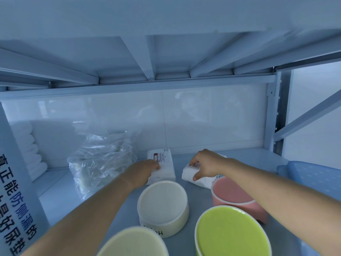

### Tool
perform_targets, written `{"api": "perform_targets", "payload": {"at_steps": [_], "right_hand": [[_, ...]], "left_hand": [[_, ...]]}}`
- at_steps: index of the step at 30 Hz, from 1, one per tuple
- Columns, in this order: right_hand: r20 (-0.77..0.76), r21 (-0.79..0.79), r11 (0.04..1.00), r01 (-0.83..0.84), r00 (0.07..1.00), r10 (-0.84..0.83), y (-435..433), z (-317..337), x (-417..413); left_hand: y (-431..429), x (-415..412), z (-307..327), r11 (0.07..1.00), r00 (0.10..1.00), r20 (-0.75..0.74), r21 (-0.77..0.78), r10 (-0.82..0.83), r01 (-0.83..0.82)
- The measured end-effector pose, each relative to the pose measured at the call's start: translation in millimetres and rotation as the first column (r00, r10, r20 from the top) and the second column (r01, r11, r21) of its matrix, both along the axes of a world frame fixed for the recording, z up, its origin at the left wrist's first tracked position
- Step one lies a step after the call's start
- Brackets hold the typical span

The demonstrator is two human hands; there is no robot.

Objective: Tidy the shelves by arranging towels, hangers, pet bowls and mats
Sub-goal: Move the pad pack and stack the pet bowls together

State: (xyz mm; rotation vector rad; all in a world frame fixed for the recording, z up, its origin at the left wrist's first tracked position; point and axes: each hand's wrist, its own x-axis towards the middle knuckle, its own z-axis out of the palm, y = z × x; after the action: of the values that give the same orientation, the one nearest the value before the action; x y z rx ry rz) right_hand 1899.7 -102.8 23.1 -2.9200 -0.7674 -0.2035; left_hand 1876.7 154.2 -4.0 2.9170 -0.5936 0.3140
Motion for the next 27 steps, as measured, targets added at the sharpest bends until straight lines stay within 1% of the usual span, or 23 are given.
{"api": "perform_targets", "payload": {"at_steps": [1, 2, 5, 7, 10, 13, 15, 18, 21, 24, 27], "right_hand": [[-0.003, -0.008, 1.0, -0.021, 1.0, 0.021, -0.6, -0.8, -0.7], [-0.012, -0.006, 0.999, -0.043, 0.999, 0.043, -1.1, -1.4, -1.4], [-0.075, 0.058, 0.995, -0.084, 0.993, 0.088, -2.7, -1.9, -2.6], [-0.104, 0.067, 0.992, -0.103, 0.989, 0.11, -4.8, -0.4, -2.4], [-0.067, 0.041, 0.996, -0.085, 0.994, 0.087, -9.6, 1.4, -1.8], [0.039, 0.036, 0.999, -0.007, 0.999, 0.005, -13.8, 0.4, -2.7], [0.072, 0.049, 0.999, -0.02, 0.997, 0.017, -14.2, -2.1, -4.6], [0.08, 0.08, 0.995, -0.061, 0.995, 0.055, -14.4, 0.4, -9.6], [0.066, 0.128, 0.989, -0.074, 0.996, 0.066, -16.8, 10.1, -15.9], [0.053, 0.199, 0.976, -0.088, 0.995, 0.079, -17.9, 20.1, -22.1], [0.041, 0.276, 0.955, -0.106, 0.994, 0.098, -16.2, 28.1, -28.8]], "left_hand": [[-1.7, -2.8, 1.3, 0.999, 0.999, 0.031, 0.029, 0.017, -0.018], [-3.6, -3.4, 0.6, 0.995, 0.997, 0.071, 0.099, 0.022, -0.029], [-7.3, -6.3, -0.9, 0.998, 0.99, 0.142, 0.058, 0.008, -0.016], [-10.4, -10.9, 3.6, 1.0, 0.981, 0.191, 0.016, -0.012, 0.009], [-14.3, -14.7, 12.9, 0.998, 0.971, 0.23, -0.005, -0.059, 0.062], [-21.4, -20.7, 21.5, 0.991, 0.965, 0.24, -0.056, -0.106, 0.122], [-25.9, -24.1, 23.8, 0.988, 0.965, 0.231, -0.051, -0.127, 0.143], [-30.4, -26.7, 22.8, 0.992, 0.974, 0.187, 0.013, -0.128, 0.128], [-33.9, -24.1, 21.4, 0.995, 0.989, 0.121, 0.065, -0.081, 0.073], [-40.5, -19.8, 22.0, 0.998, 0.994, 0.092, 0.034, -0.058, 0.055], [-56.9, -15.9, 26.1, 0.995, 0.987, 0.132, -0.045, -0.088, 0.094]]}}
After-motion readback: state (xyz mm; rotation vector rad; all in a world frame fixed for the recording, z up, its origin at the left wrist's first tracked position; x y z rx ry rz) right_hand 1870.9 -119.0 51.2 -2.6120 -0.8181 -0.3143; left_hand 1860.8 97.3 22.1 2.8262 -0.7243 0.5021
